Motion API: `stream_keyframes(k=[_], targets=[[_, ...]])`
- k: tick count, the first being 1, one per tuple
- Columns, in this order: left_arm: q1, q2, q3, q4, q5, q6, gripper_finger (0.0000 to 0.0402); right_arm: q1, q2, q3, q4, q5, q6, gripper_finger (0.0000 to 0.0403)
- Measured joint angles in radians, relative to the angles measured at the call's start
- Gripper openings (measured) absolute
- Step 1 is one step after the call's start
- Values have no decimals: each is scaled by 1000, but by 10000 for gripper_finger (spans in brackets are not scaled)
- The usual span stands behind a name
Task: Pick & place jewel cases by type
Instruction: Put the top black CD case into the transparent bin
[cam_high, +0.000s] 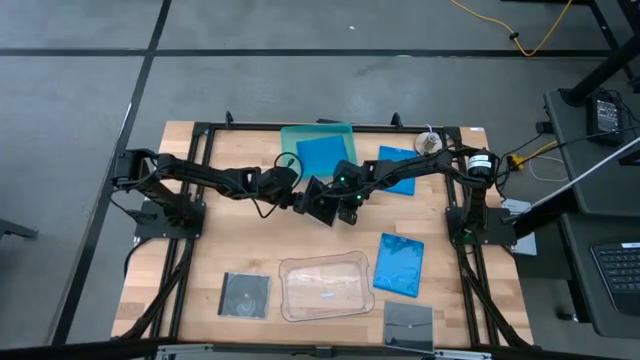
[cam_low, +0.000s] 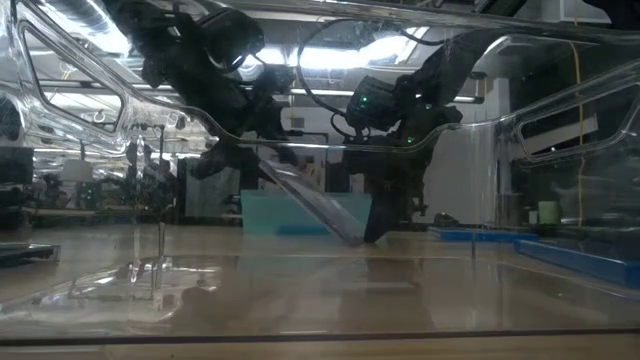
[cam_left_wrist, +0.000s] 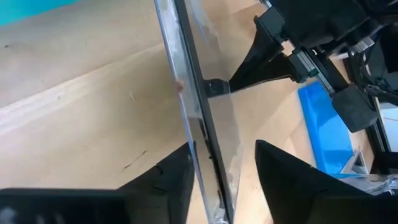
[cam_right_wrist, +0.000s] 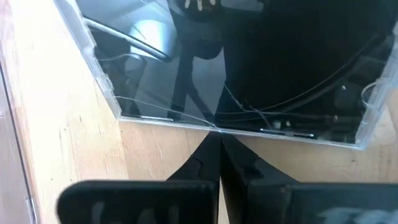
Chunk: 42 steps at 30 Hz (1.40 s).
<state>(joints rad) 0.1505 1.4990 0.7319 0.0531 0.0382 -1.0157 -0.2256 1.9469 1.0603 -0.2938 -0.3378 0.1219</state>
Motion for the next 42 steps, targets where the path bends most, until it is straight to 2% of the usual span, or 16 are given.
stream_keyframes(k=[7, 13, 20, 28, 35, 42], targets=[[-4, 31, -2, 3, 59, -22, 71, 0, 0, 0, 7, -2, -6, 5], [-3, 20, -1, 5, 57, -17, 17, 0, -25, -2, -2, 3, -29, 5], [2, 20, -1, 6, 52, 2, 27, -20, -139, -5, -75, 111, -52, 5], [30, -37, -2, -4, 43, 81, 17, -60, -312, -4, -161, 191, -51, 5], [81, -183, -2, 19, 43, 202, 19, -79, -493, -3, -215, 307, -23, 5], [132, -375, -2, 145, 55, 335, 19, -115, -673, -2, -203, 327, 4, 5]])
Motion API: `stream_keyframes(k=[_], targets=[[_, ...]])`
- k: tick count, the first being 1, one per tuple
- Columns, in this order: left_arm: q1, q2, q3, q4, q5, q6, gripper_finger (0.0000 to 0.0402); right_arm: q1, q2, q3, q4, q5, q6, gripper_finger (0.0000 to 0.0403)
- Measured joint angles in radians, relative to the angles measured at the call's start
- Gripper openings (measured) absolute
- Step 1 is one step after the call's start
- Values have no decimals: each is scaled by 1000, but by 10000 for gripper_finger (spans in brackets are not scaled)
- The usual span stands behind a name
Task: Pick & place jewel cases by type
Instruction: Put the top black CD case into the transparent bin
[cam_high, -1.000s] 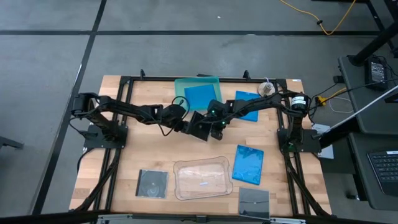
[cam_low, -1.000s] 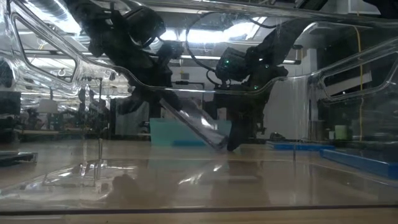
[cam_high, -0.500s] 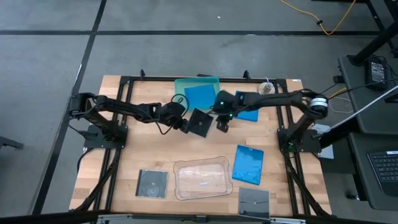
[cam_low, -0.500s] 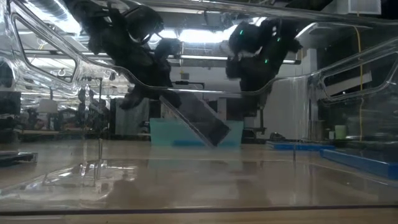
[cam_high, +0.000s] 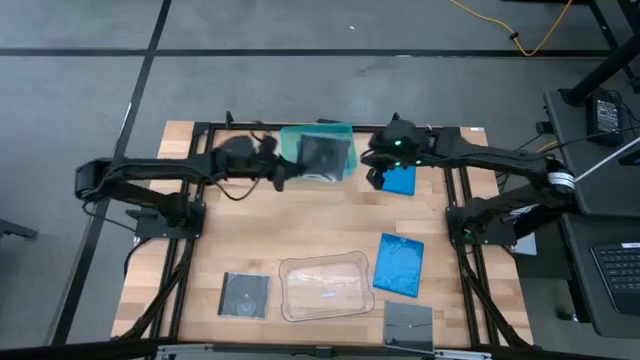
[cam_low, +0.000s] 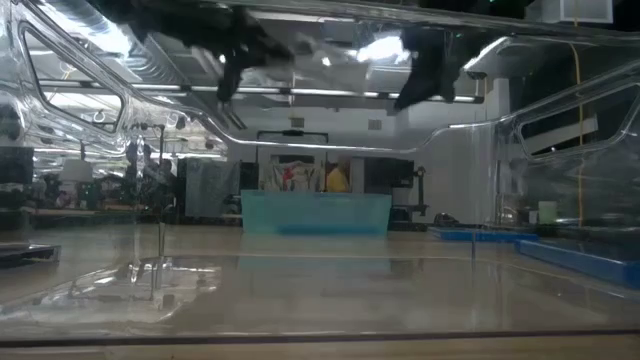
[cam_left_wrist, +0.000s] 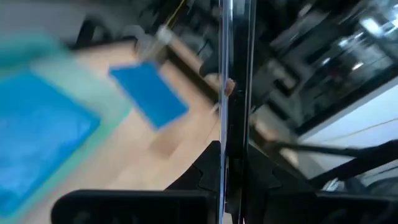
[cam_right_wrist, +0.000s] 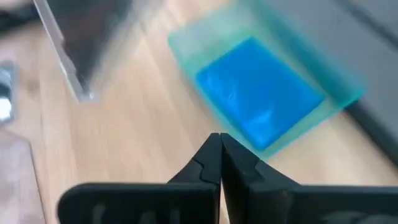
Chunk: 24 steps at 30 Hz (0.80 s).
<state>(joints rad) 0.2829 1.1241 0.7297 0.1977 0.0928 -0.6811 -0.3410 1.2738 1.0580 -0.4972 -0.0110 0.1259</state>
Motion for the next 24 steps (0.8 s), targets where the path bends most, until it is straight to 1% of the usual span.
stream_keyframes(k=[4, 8, 14, 18, 21, 24], targets=[[21, -99, 1, 46, 0, 7, 19, -8, -102, 1, 38, 18, 2, 5], [40, -182, 1, 38, -4, 17, 19, -10, -199, 1, 94, 20, -12, 5], [64, -249, 1, 38, 14, 52, 19, -10, -319, 2, 218, 13, -31, 5], [67, -259, 1, 37, 39, 57, 19, -7, -361, 27, 229, 10, -33, 5], [67, -258, 7, 33, 54, 82, 19, 7, -365, 68, 210, 10, -50, 5], [67, -250, 41, 28, 58, 123, 19, 30, -349, 127, 184, 10, -74, 5]])
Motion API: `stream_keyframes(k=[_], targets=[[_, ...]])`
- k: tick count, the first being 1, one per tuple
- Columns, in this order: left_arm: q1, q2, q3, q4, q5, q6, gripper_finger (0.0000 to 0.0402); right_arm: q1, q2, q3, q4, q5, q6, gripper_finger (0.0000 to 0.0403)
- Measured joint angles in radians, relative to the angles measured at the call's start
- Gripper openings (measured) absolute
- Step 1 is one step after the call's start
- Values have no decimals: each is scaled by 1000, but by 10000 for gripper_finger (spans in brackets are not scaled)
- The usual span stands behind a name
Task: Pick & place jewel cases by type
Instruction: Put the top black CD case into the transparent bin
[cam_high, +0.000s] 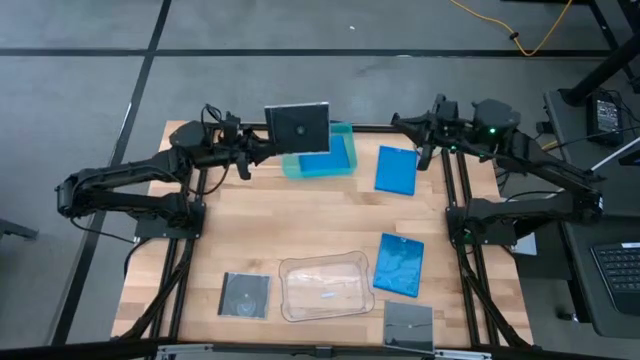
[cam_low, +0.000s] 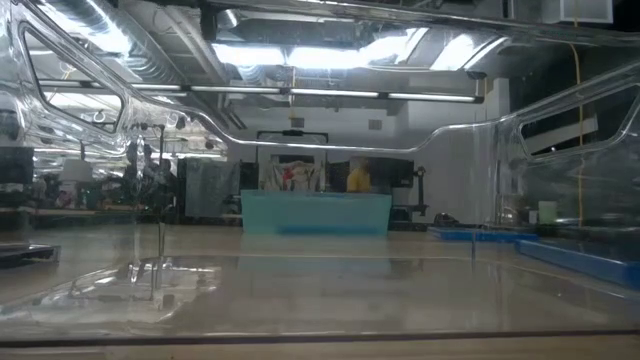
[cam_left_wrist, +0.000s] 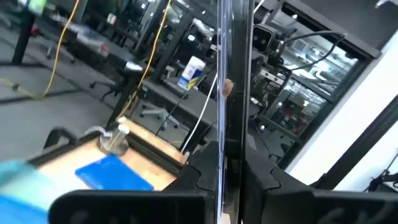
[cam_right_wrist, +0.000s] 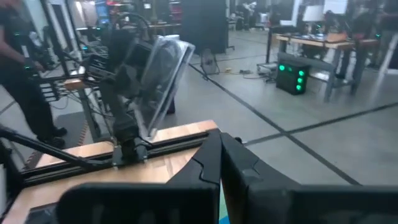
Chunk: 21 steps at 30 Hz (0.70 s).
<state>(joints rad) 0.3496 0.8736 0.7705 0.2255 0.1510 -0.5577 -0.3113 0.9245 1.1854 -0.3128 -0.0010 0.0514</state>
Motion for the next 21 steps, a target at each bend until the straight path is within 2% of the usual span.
stream_keyframes(k=[9, 21], targets=[[0, 25, 184, -170, 9, 202, 19, 41, 70, 159, -75, 0, -33, 5], [-1, 96, 430, -351, 61, 456, 19, 41, 107, 175, -79, 0, -34, 5]])
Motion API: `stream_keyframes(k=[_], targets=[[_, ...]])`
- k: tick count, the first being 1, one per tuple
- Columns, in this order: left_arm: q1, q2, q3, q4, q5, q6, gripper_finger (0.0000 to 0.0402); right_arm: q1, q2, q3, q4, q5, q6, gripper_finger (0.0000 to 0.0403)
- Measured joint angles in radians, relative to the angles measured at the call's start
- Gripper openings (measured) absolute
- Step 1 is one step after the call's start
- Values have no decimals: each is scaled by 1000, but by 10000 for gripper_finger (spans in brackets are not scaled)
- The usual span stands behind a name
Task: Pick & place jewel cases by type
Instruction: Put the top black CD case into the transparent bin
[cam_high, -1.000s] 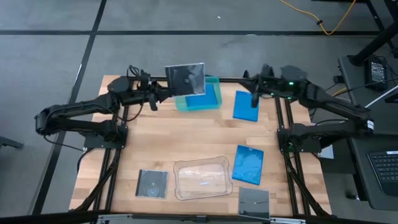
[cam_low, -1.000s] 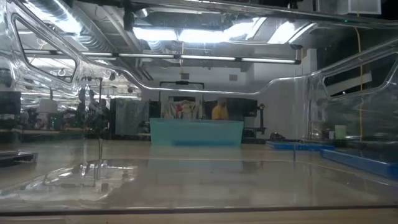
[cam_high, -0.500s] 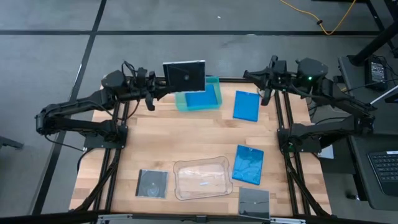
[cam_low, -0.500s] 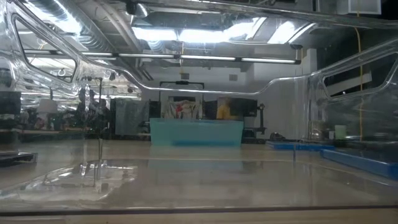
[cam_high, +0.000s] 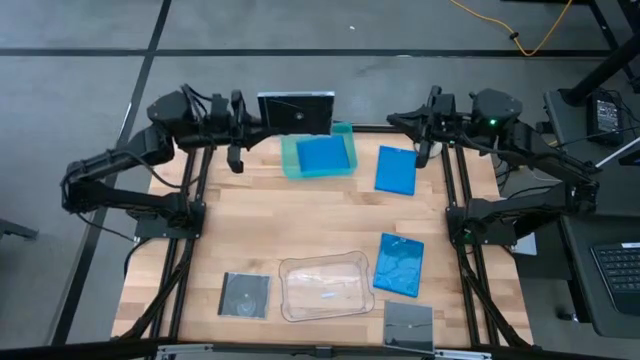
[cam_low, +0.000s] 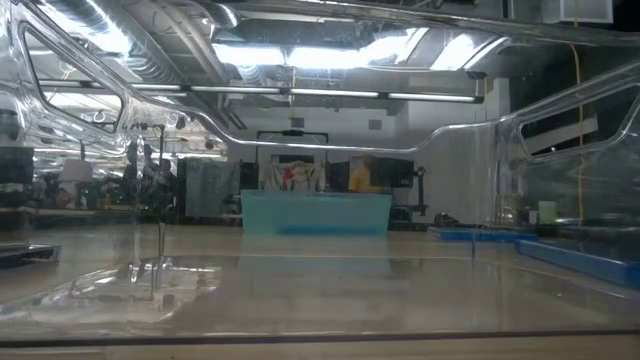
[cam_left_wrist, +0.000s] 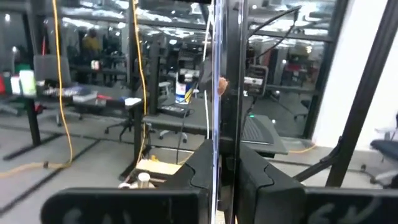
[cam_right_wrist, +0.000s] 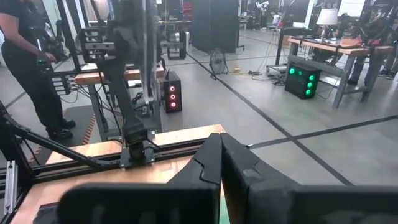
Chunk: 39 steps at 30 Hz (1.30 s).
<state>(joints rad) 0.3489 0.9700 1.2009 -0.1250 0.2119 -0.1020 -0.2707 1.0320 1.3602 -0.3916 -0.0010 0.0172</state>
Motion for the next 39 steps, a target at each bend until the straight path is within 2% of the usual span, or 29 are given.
stream_keyframes(k=[10, 16, 26, 32, 39], targets=[[-61, 50, 90, -23, -7, 262, 19, 0, 9, 0, 0, 0, 4, 12], [-136, 62, 125, -39, -33, 477, 20, 0, 9, 0, 0, 0, 27, 13], [-300, 61, 128, -37, -264, 806, 20, 0, 9, 0, 0, 0, 28, 13], [-407, 61, 128, -31, -452, 1040, 20, 0, 9, 0, 0, 0, 31, 13], [-514, 61, 128, 1, -571, 1361, 20, 0, 9, -1, 0, 3, 30, 13]])
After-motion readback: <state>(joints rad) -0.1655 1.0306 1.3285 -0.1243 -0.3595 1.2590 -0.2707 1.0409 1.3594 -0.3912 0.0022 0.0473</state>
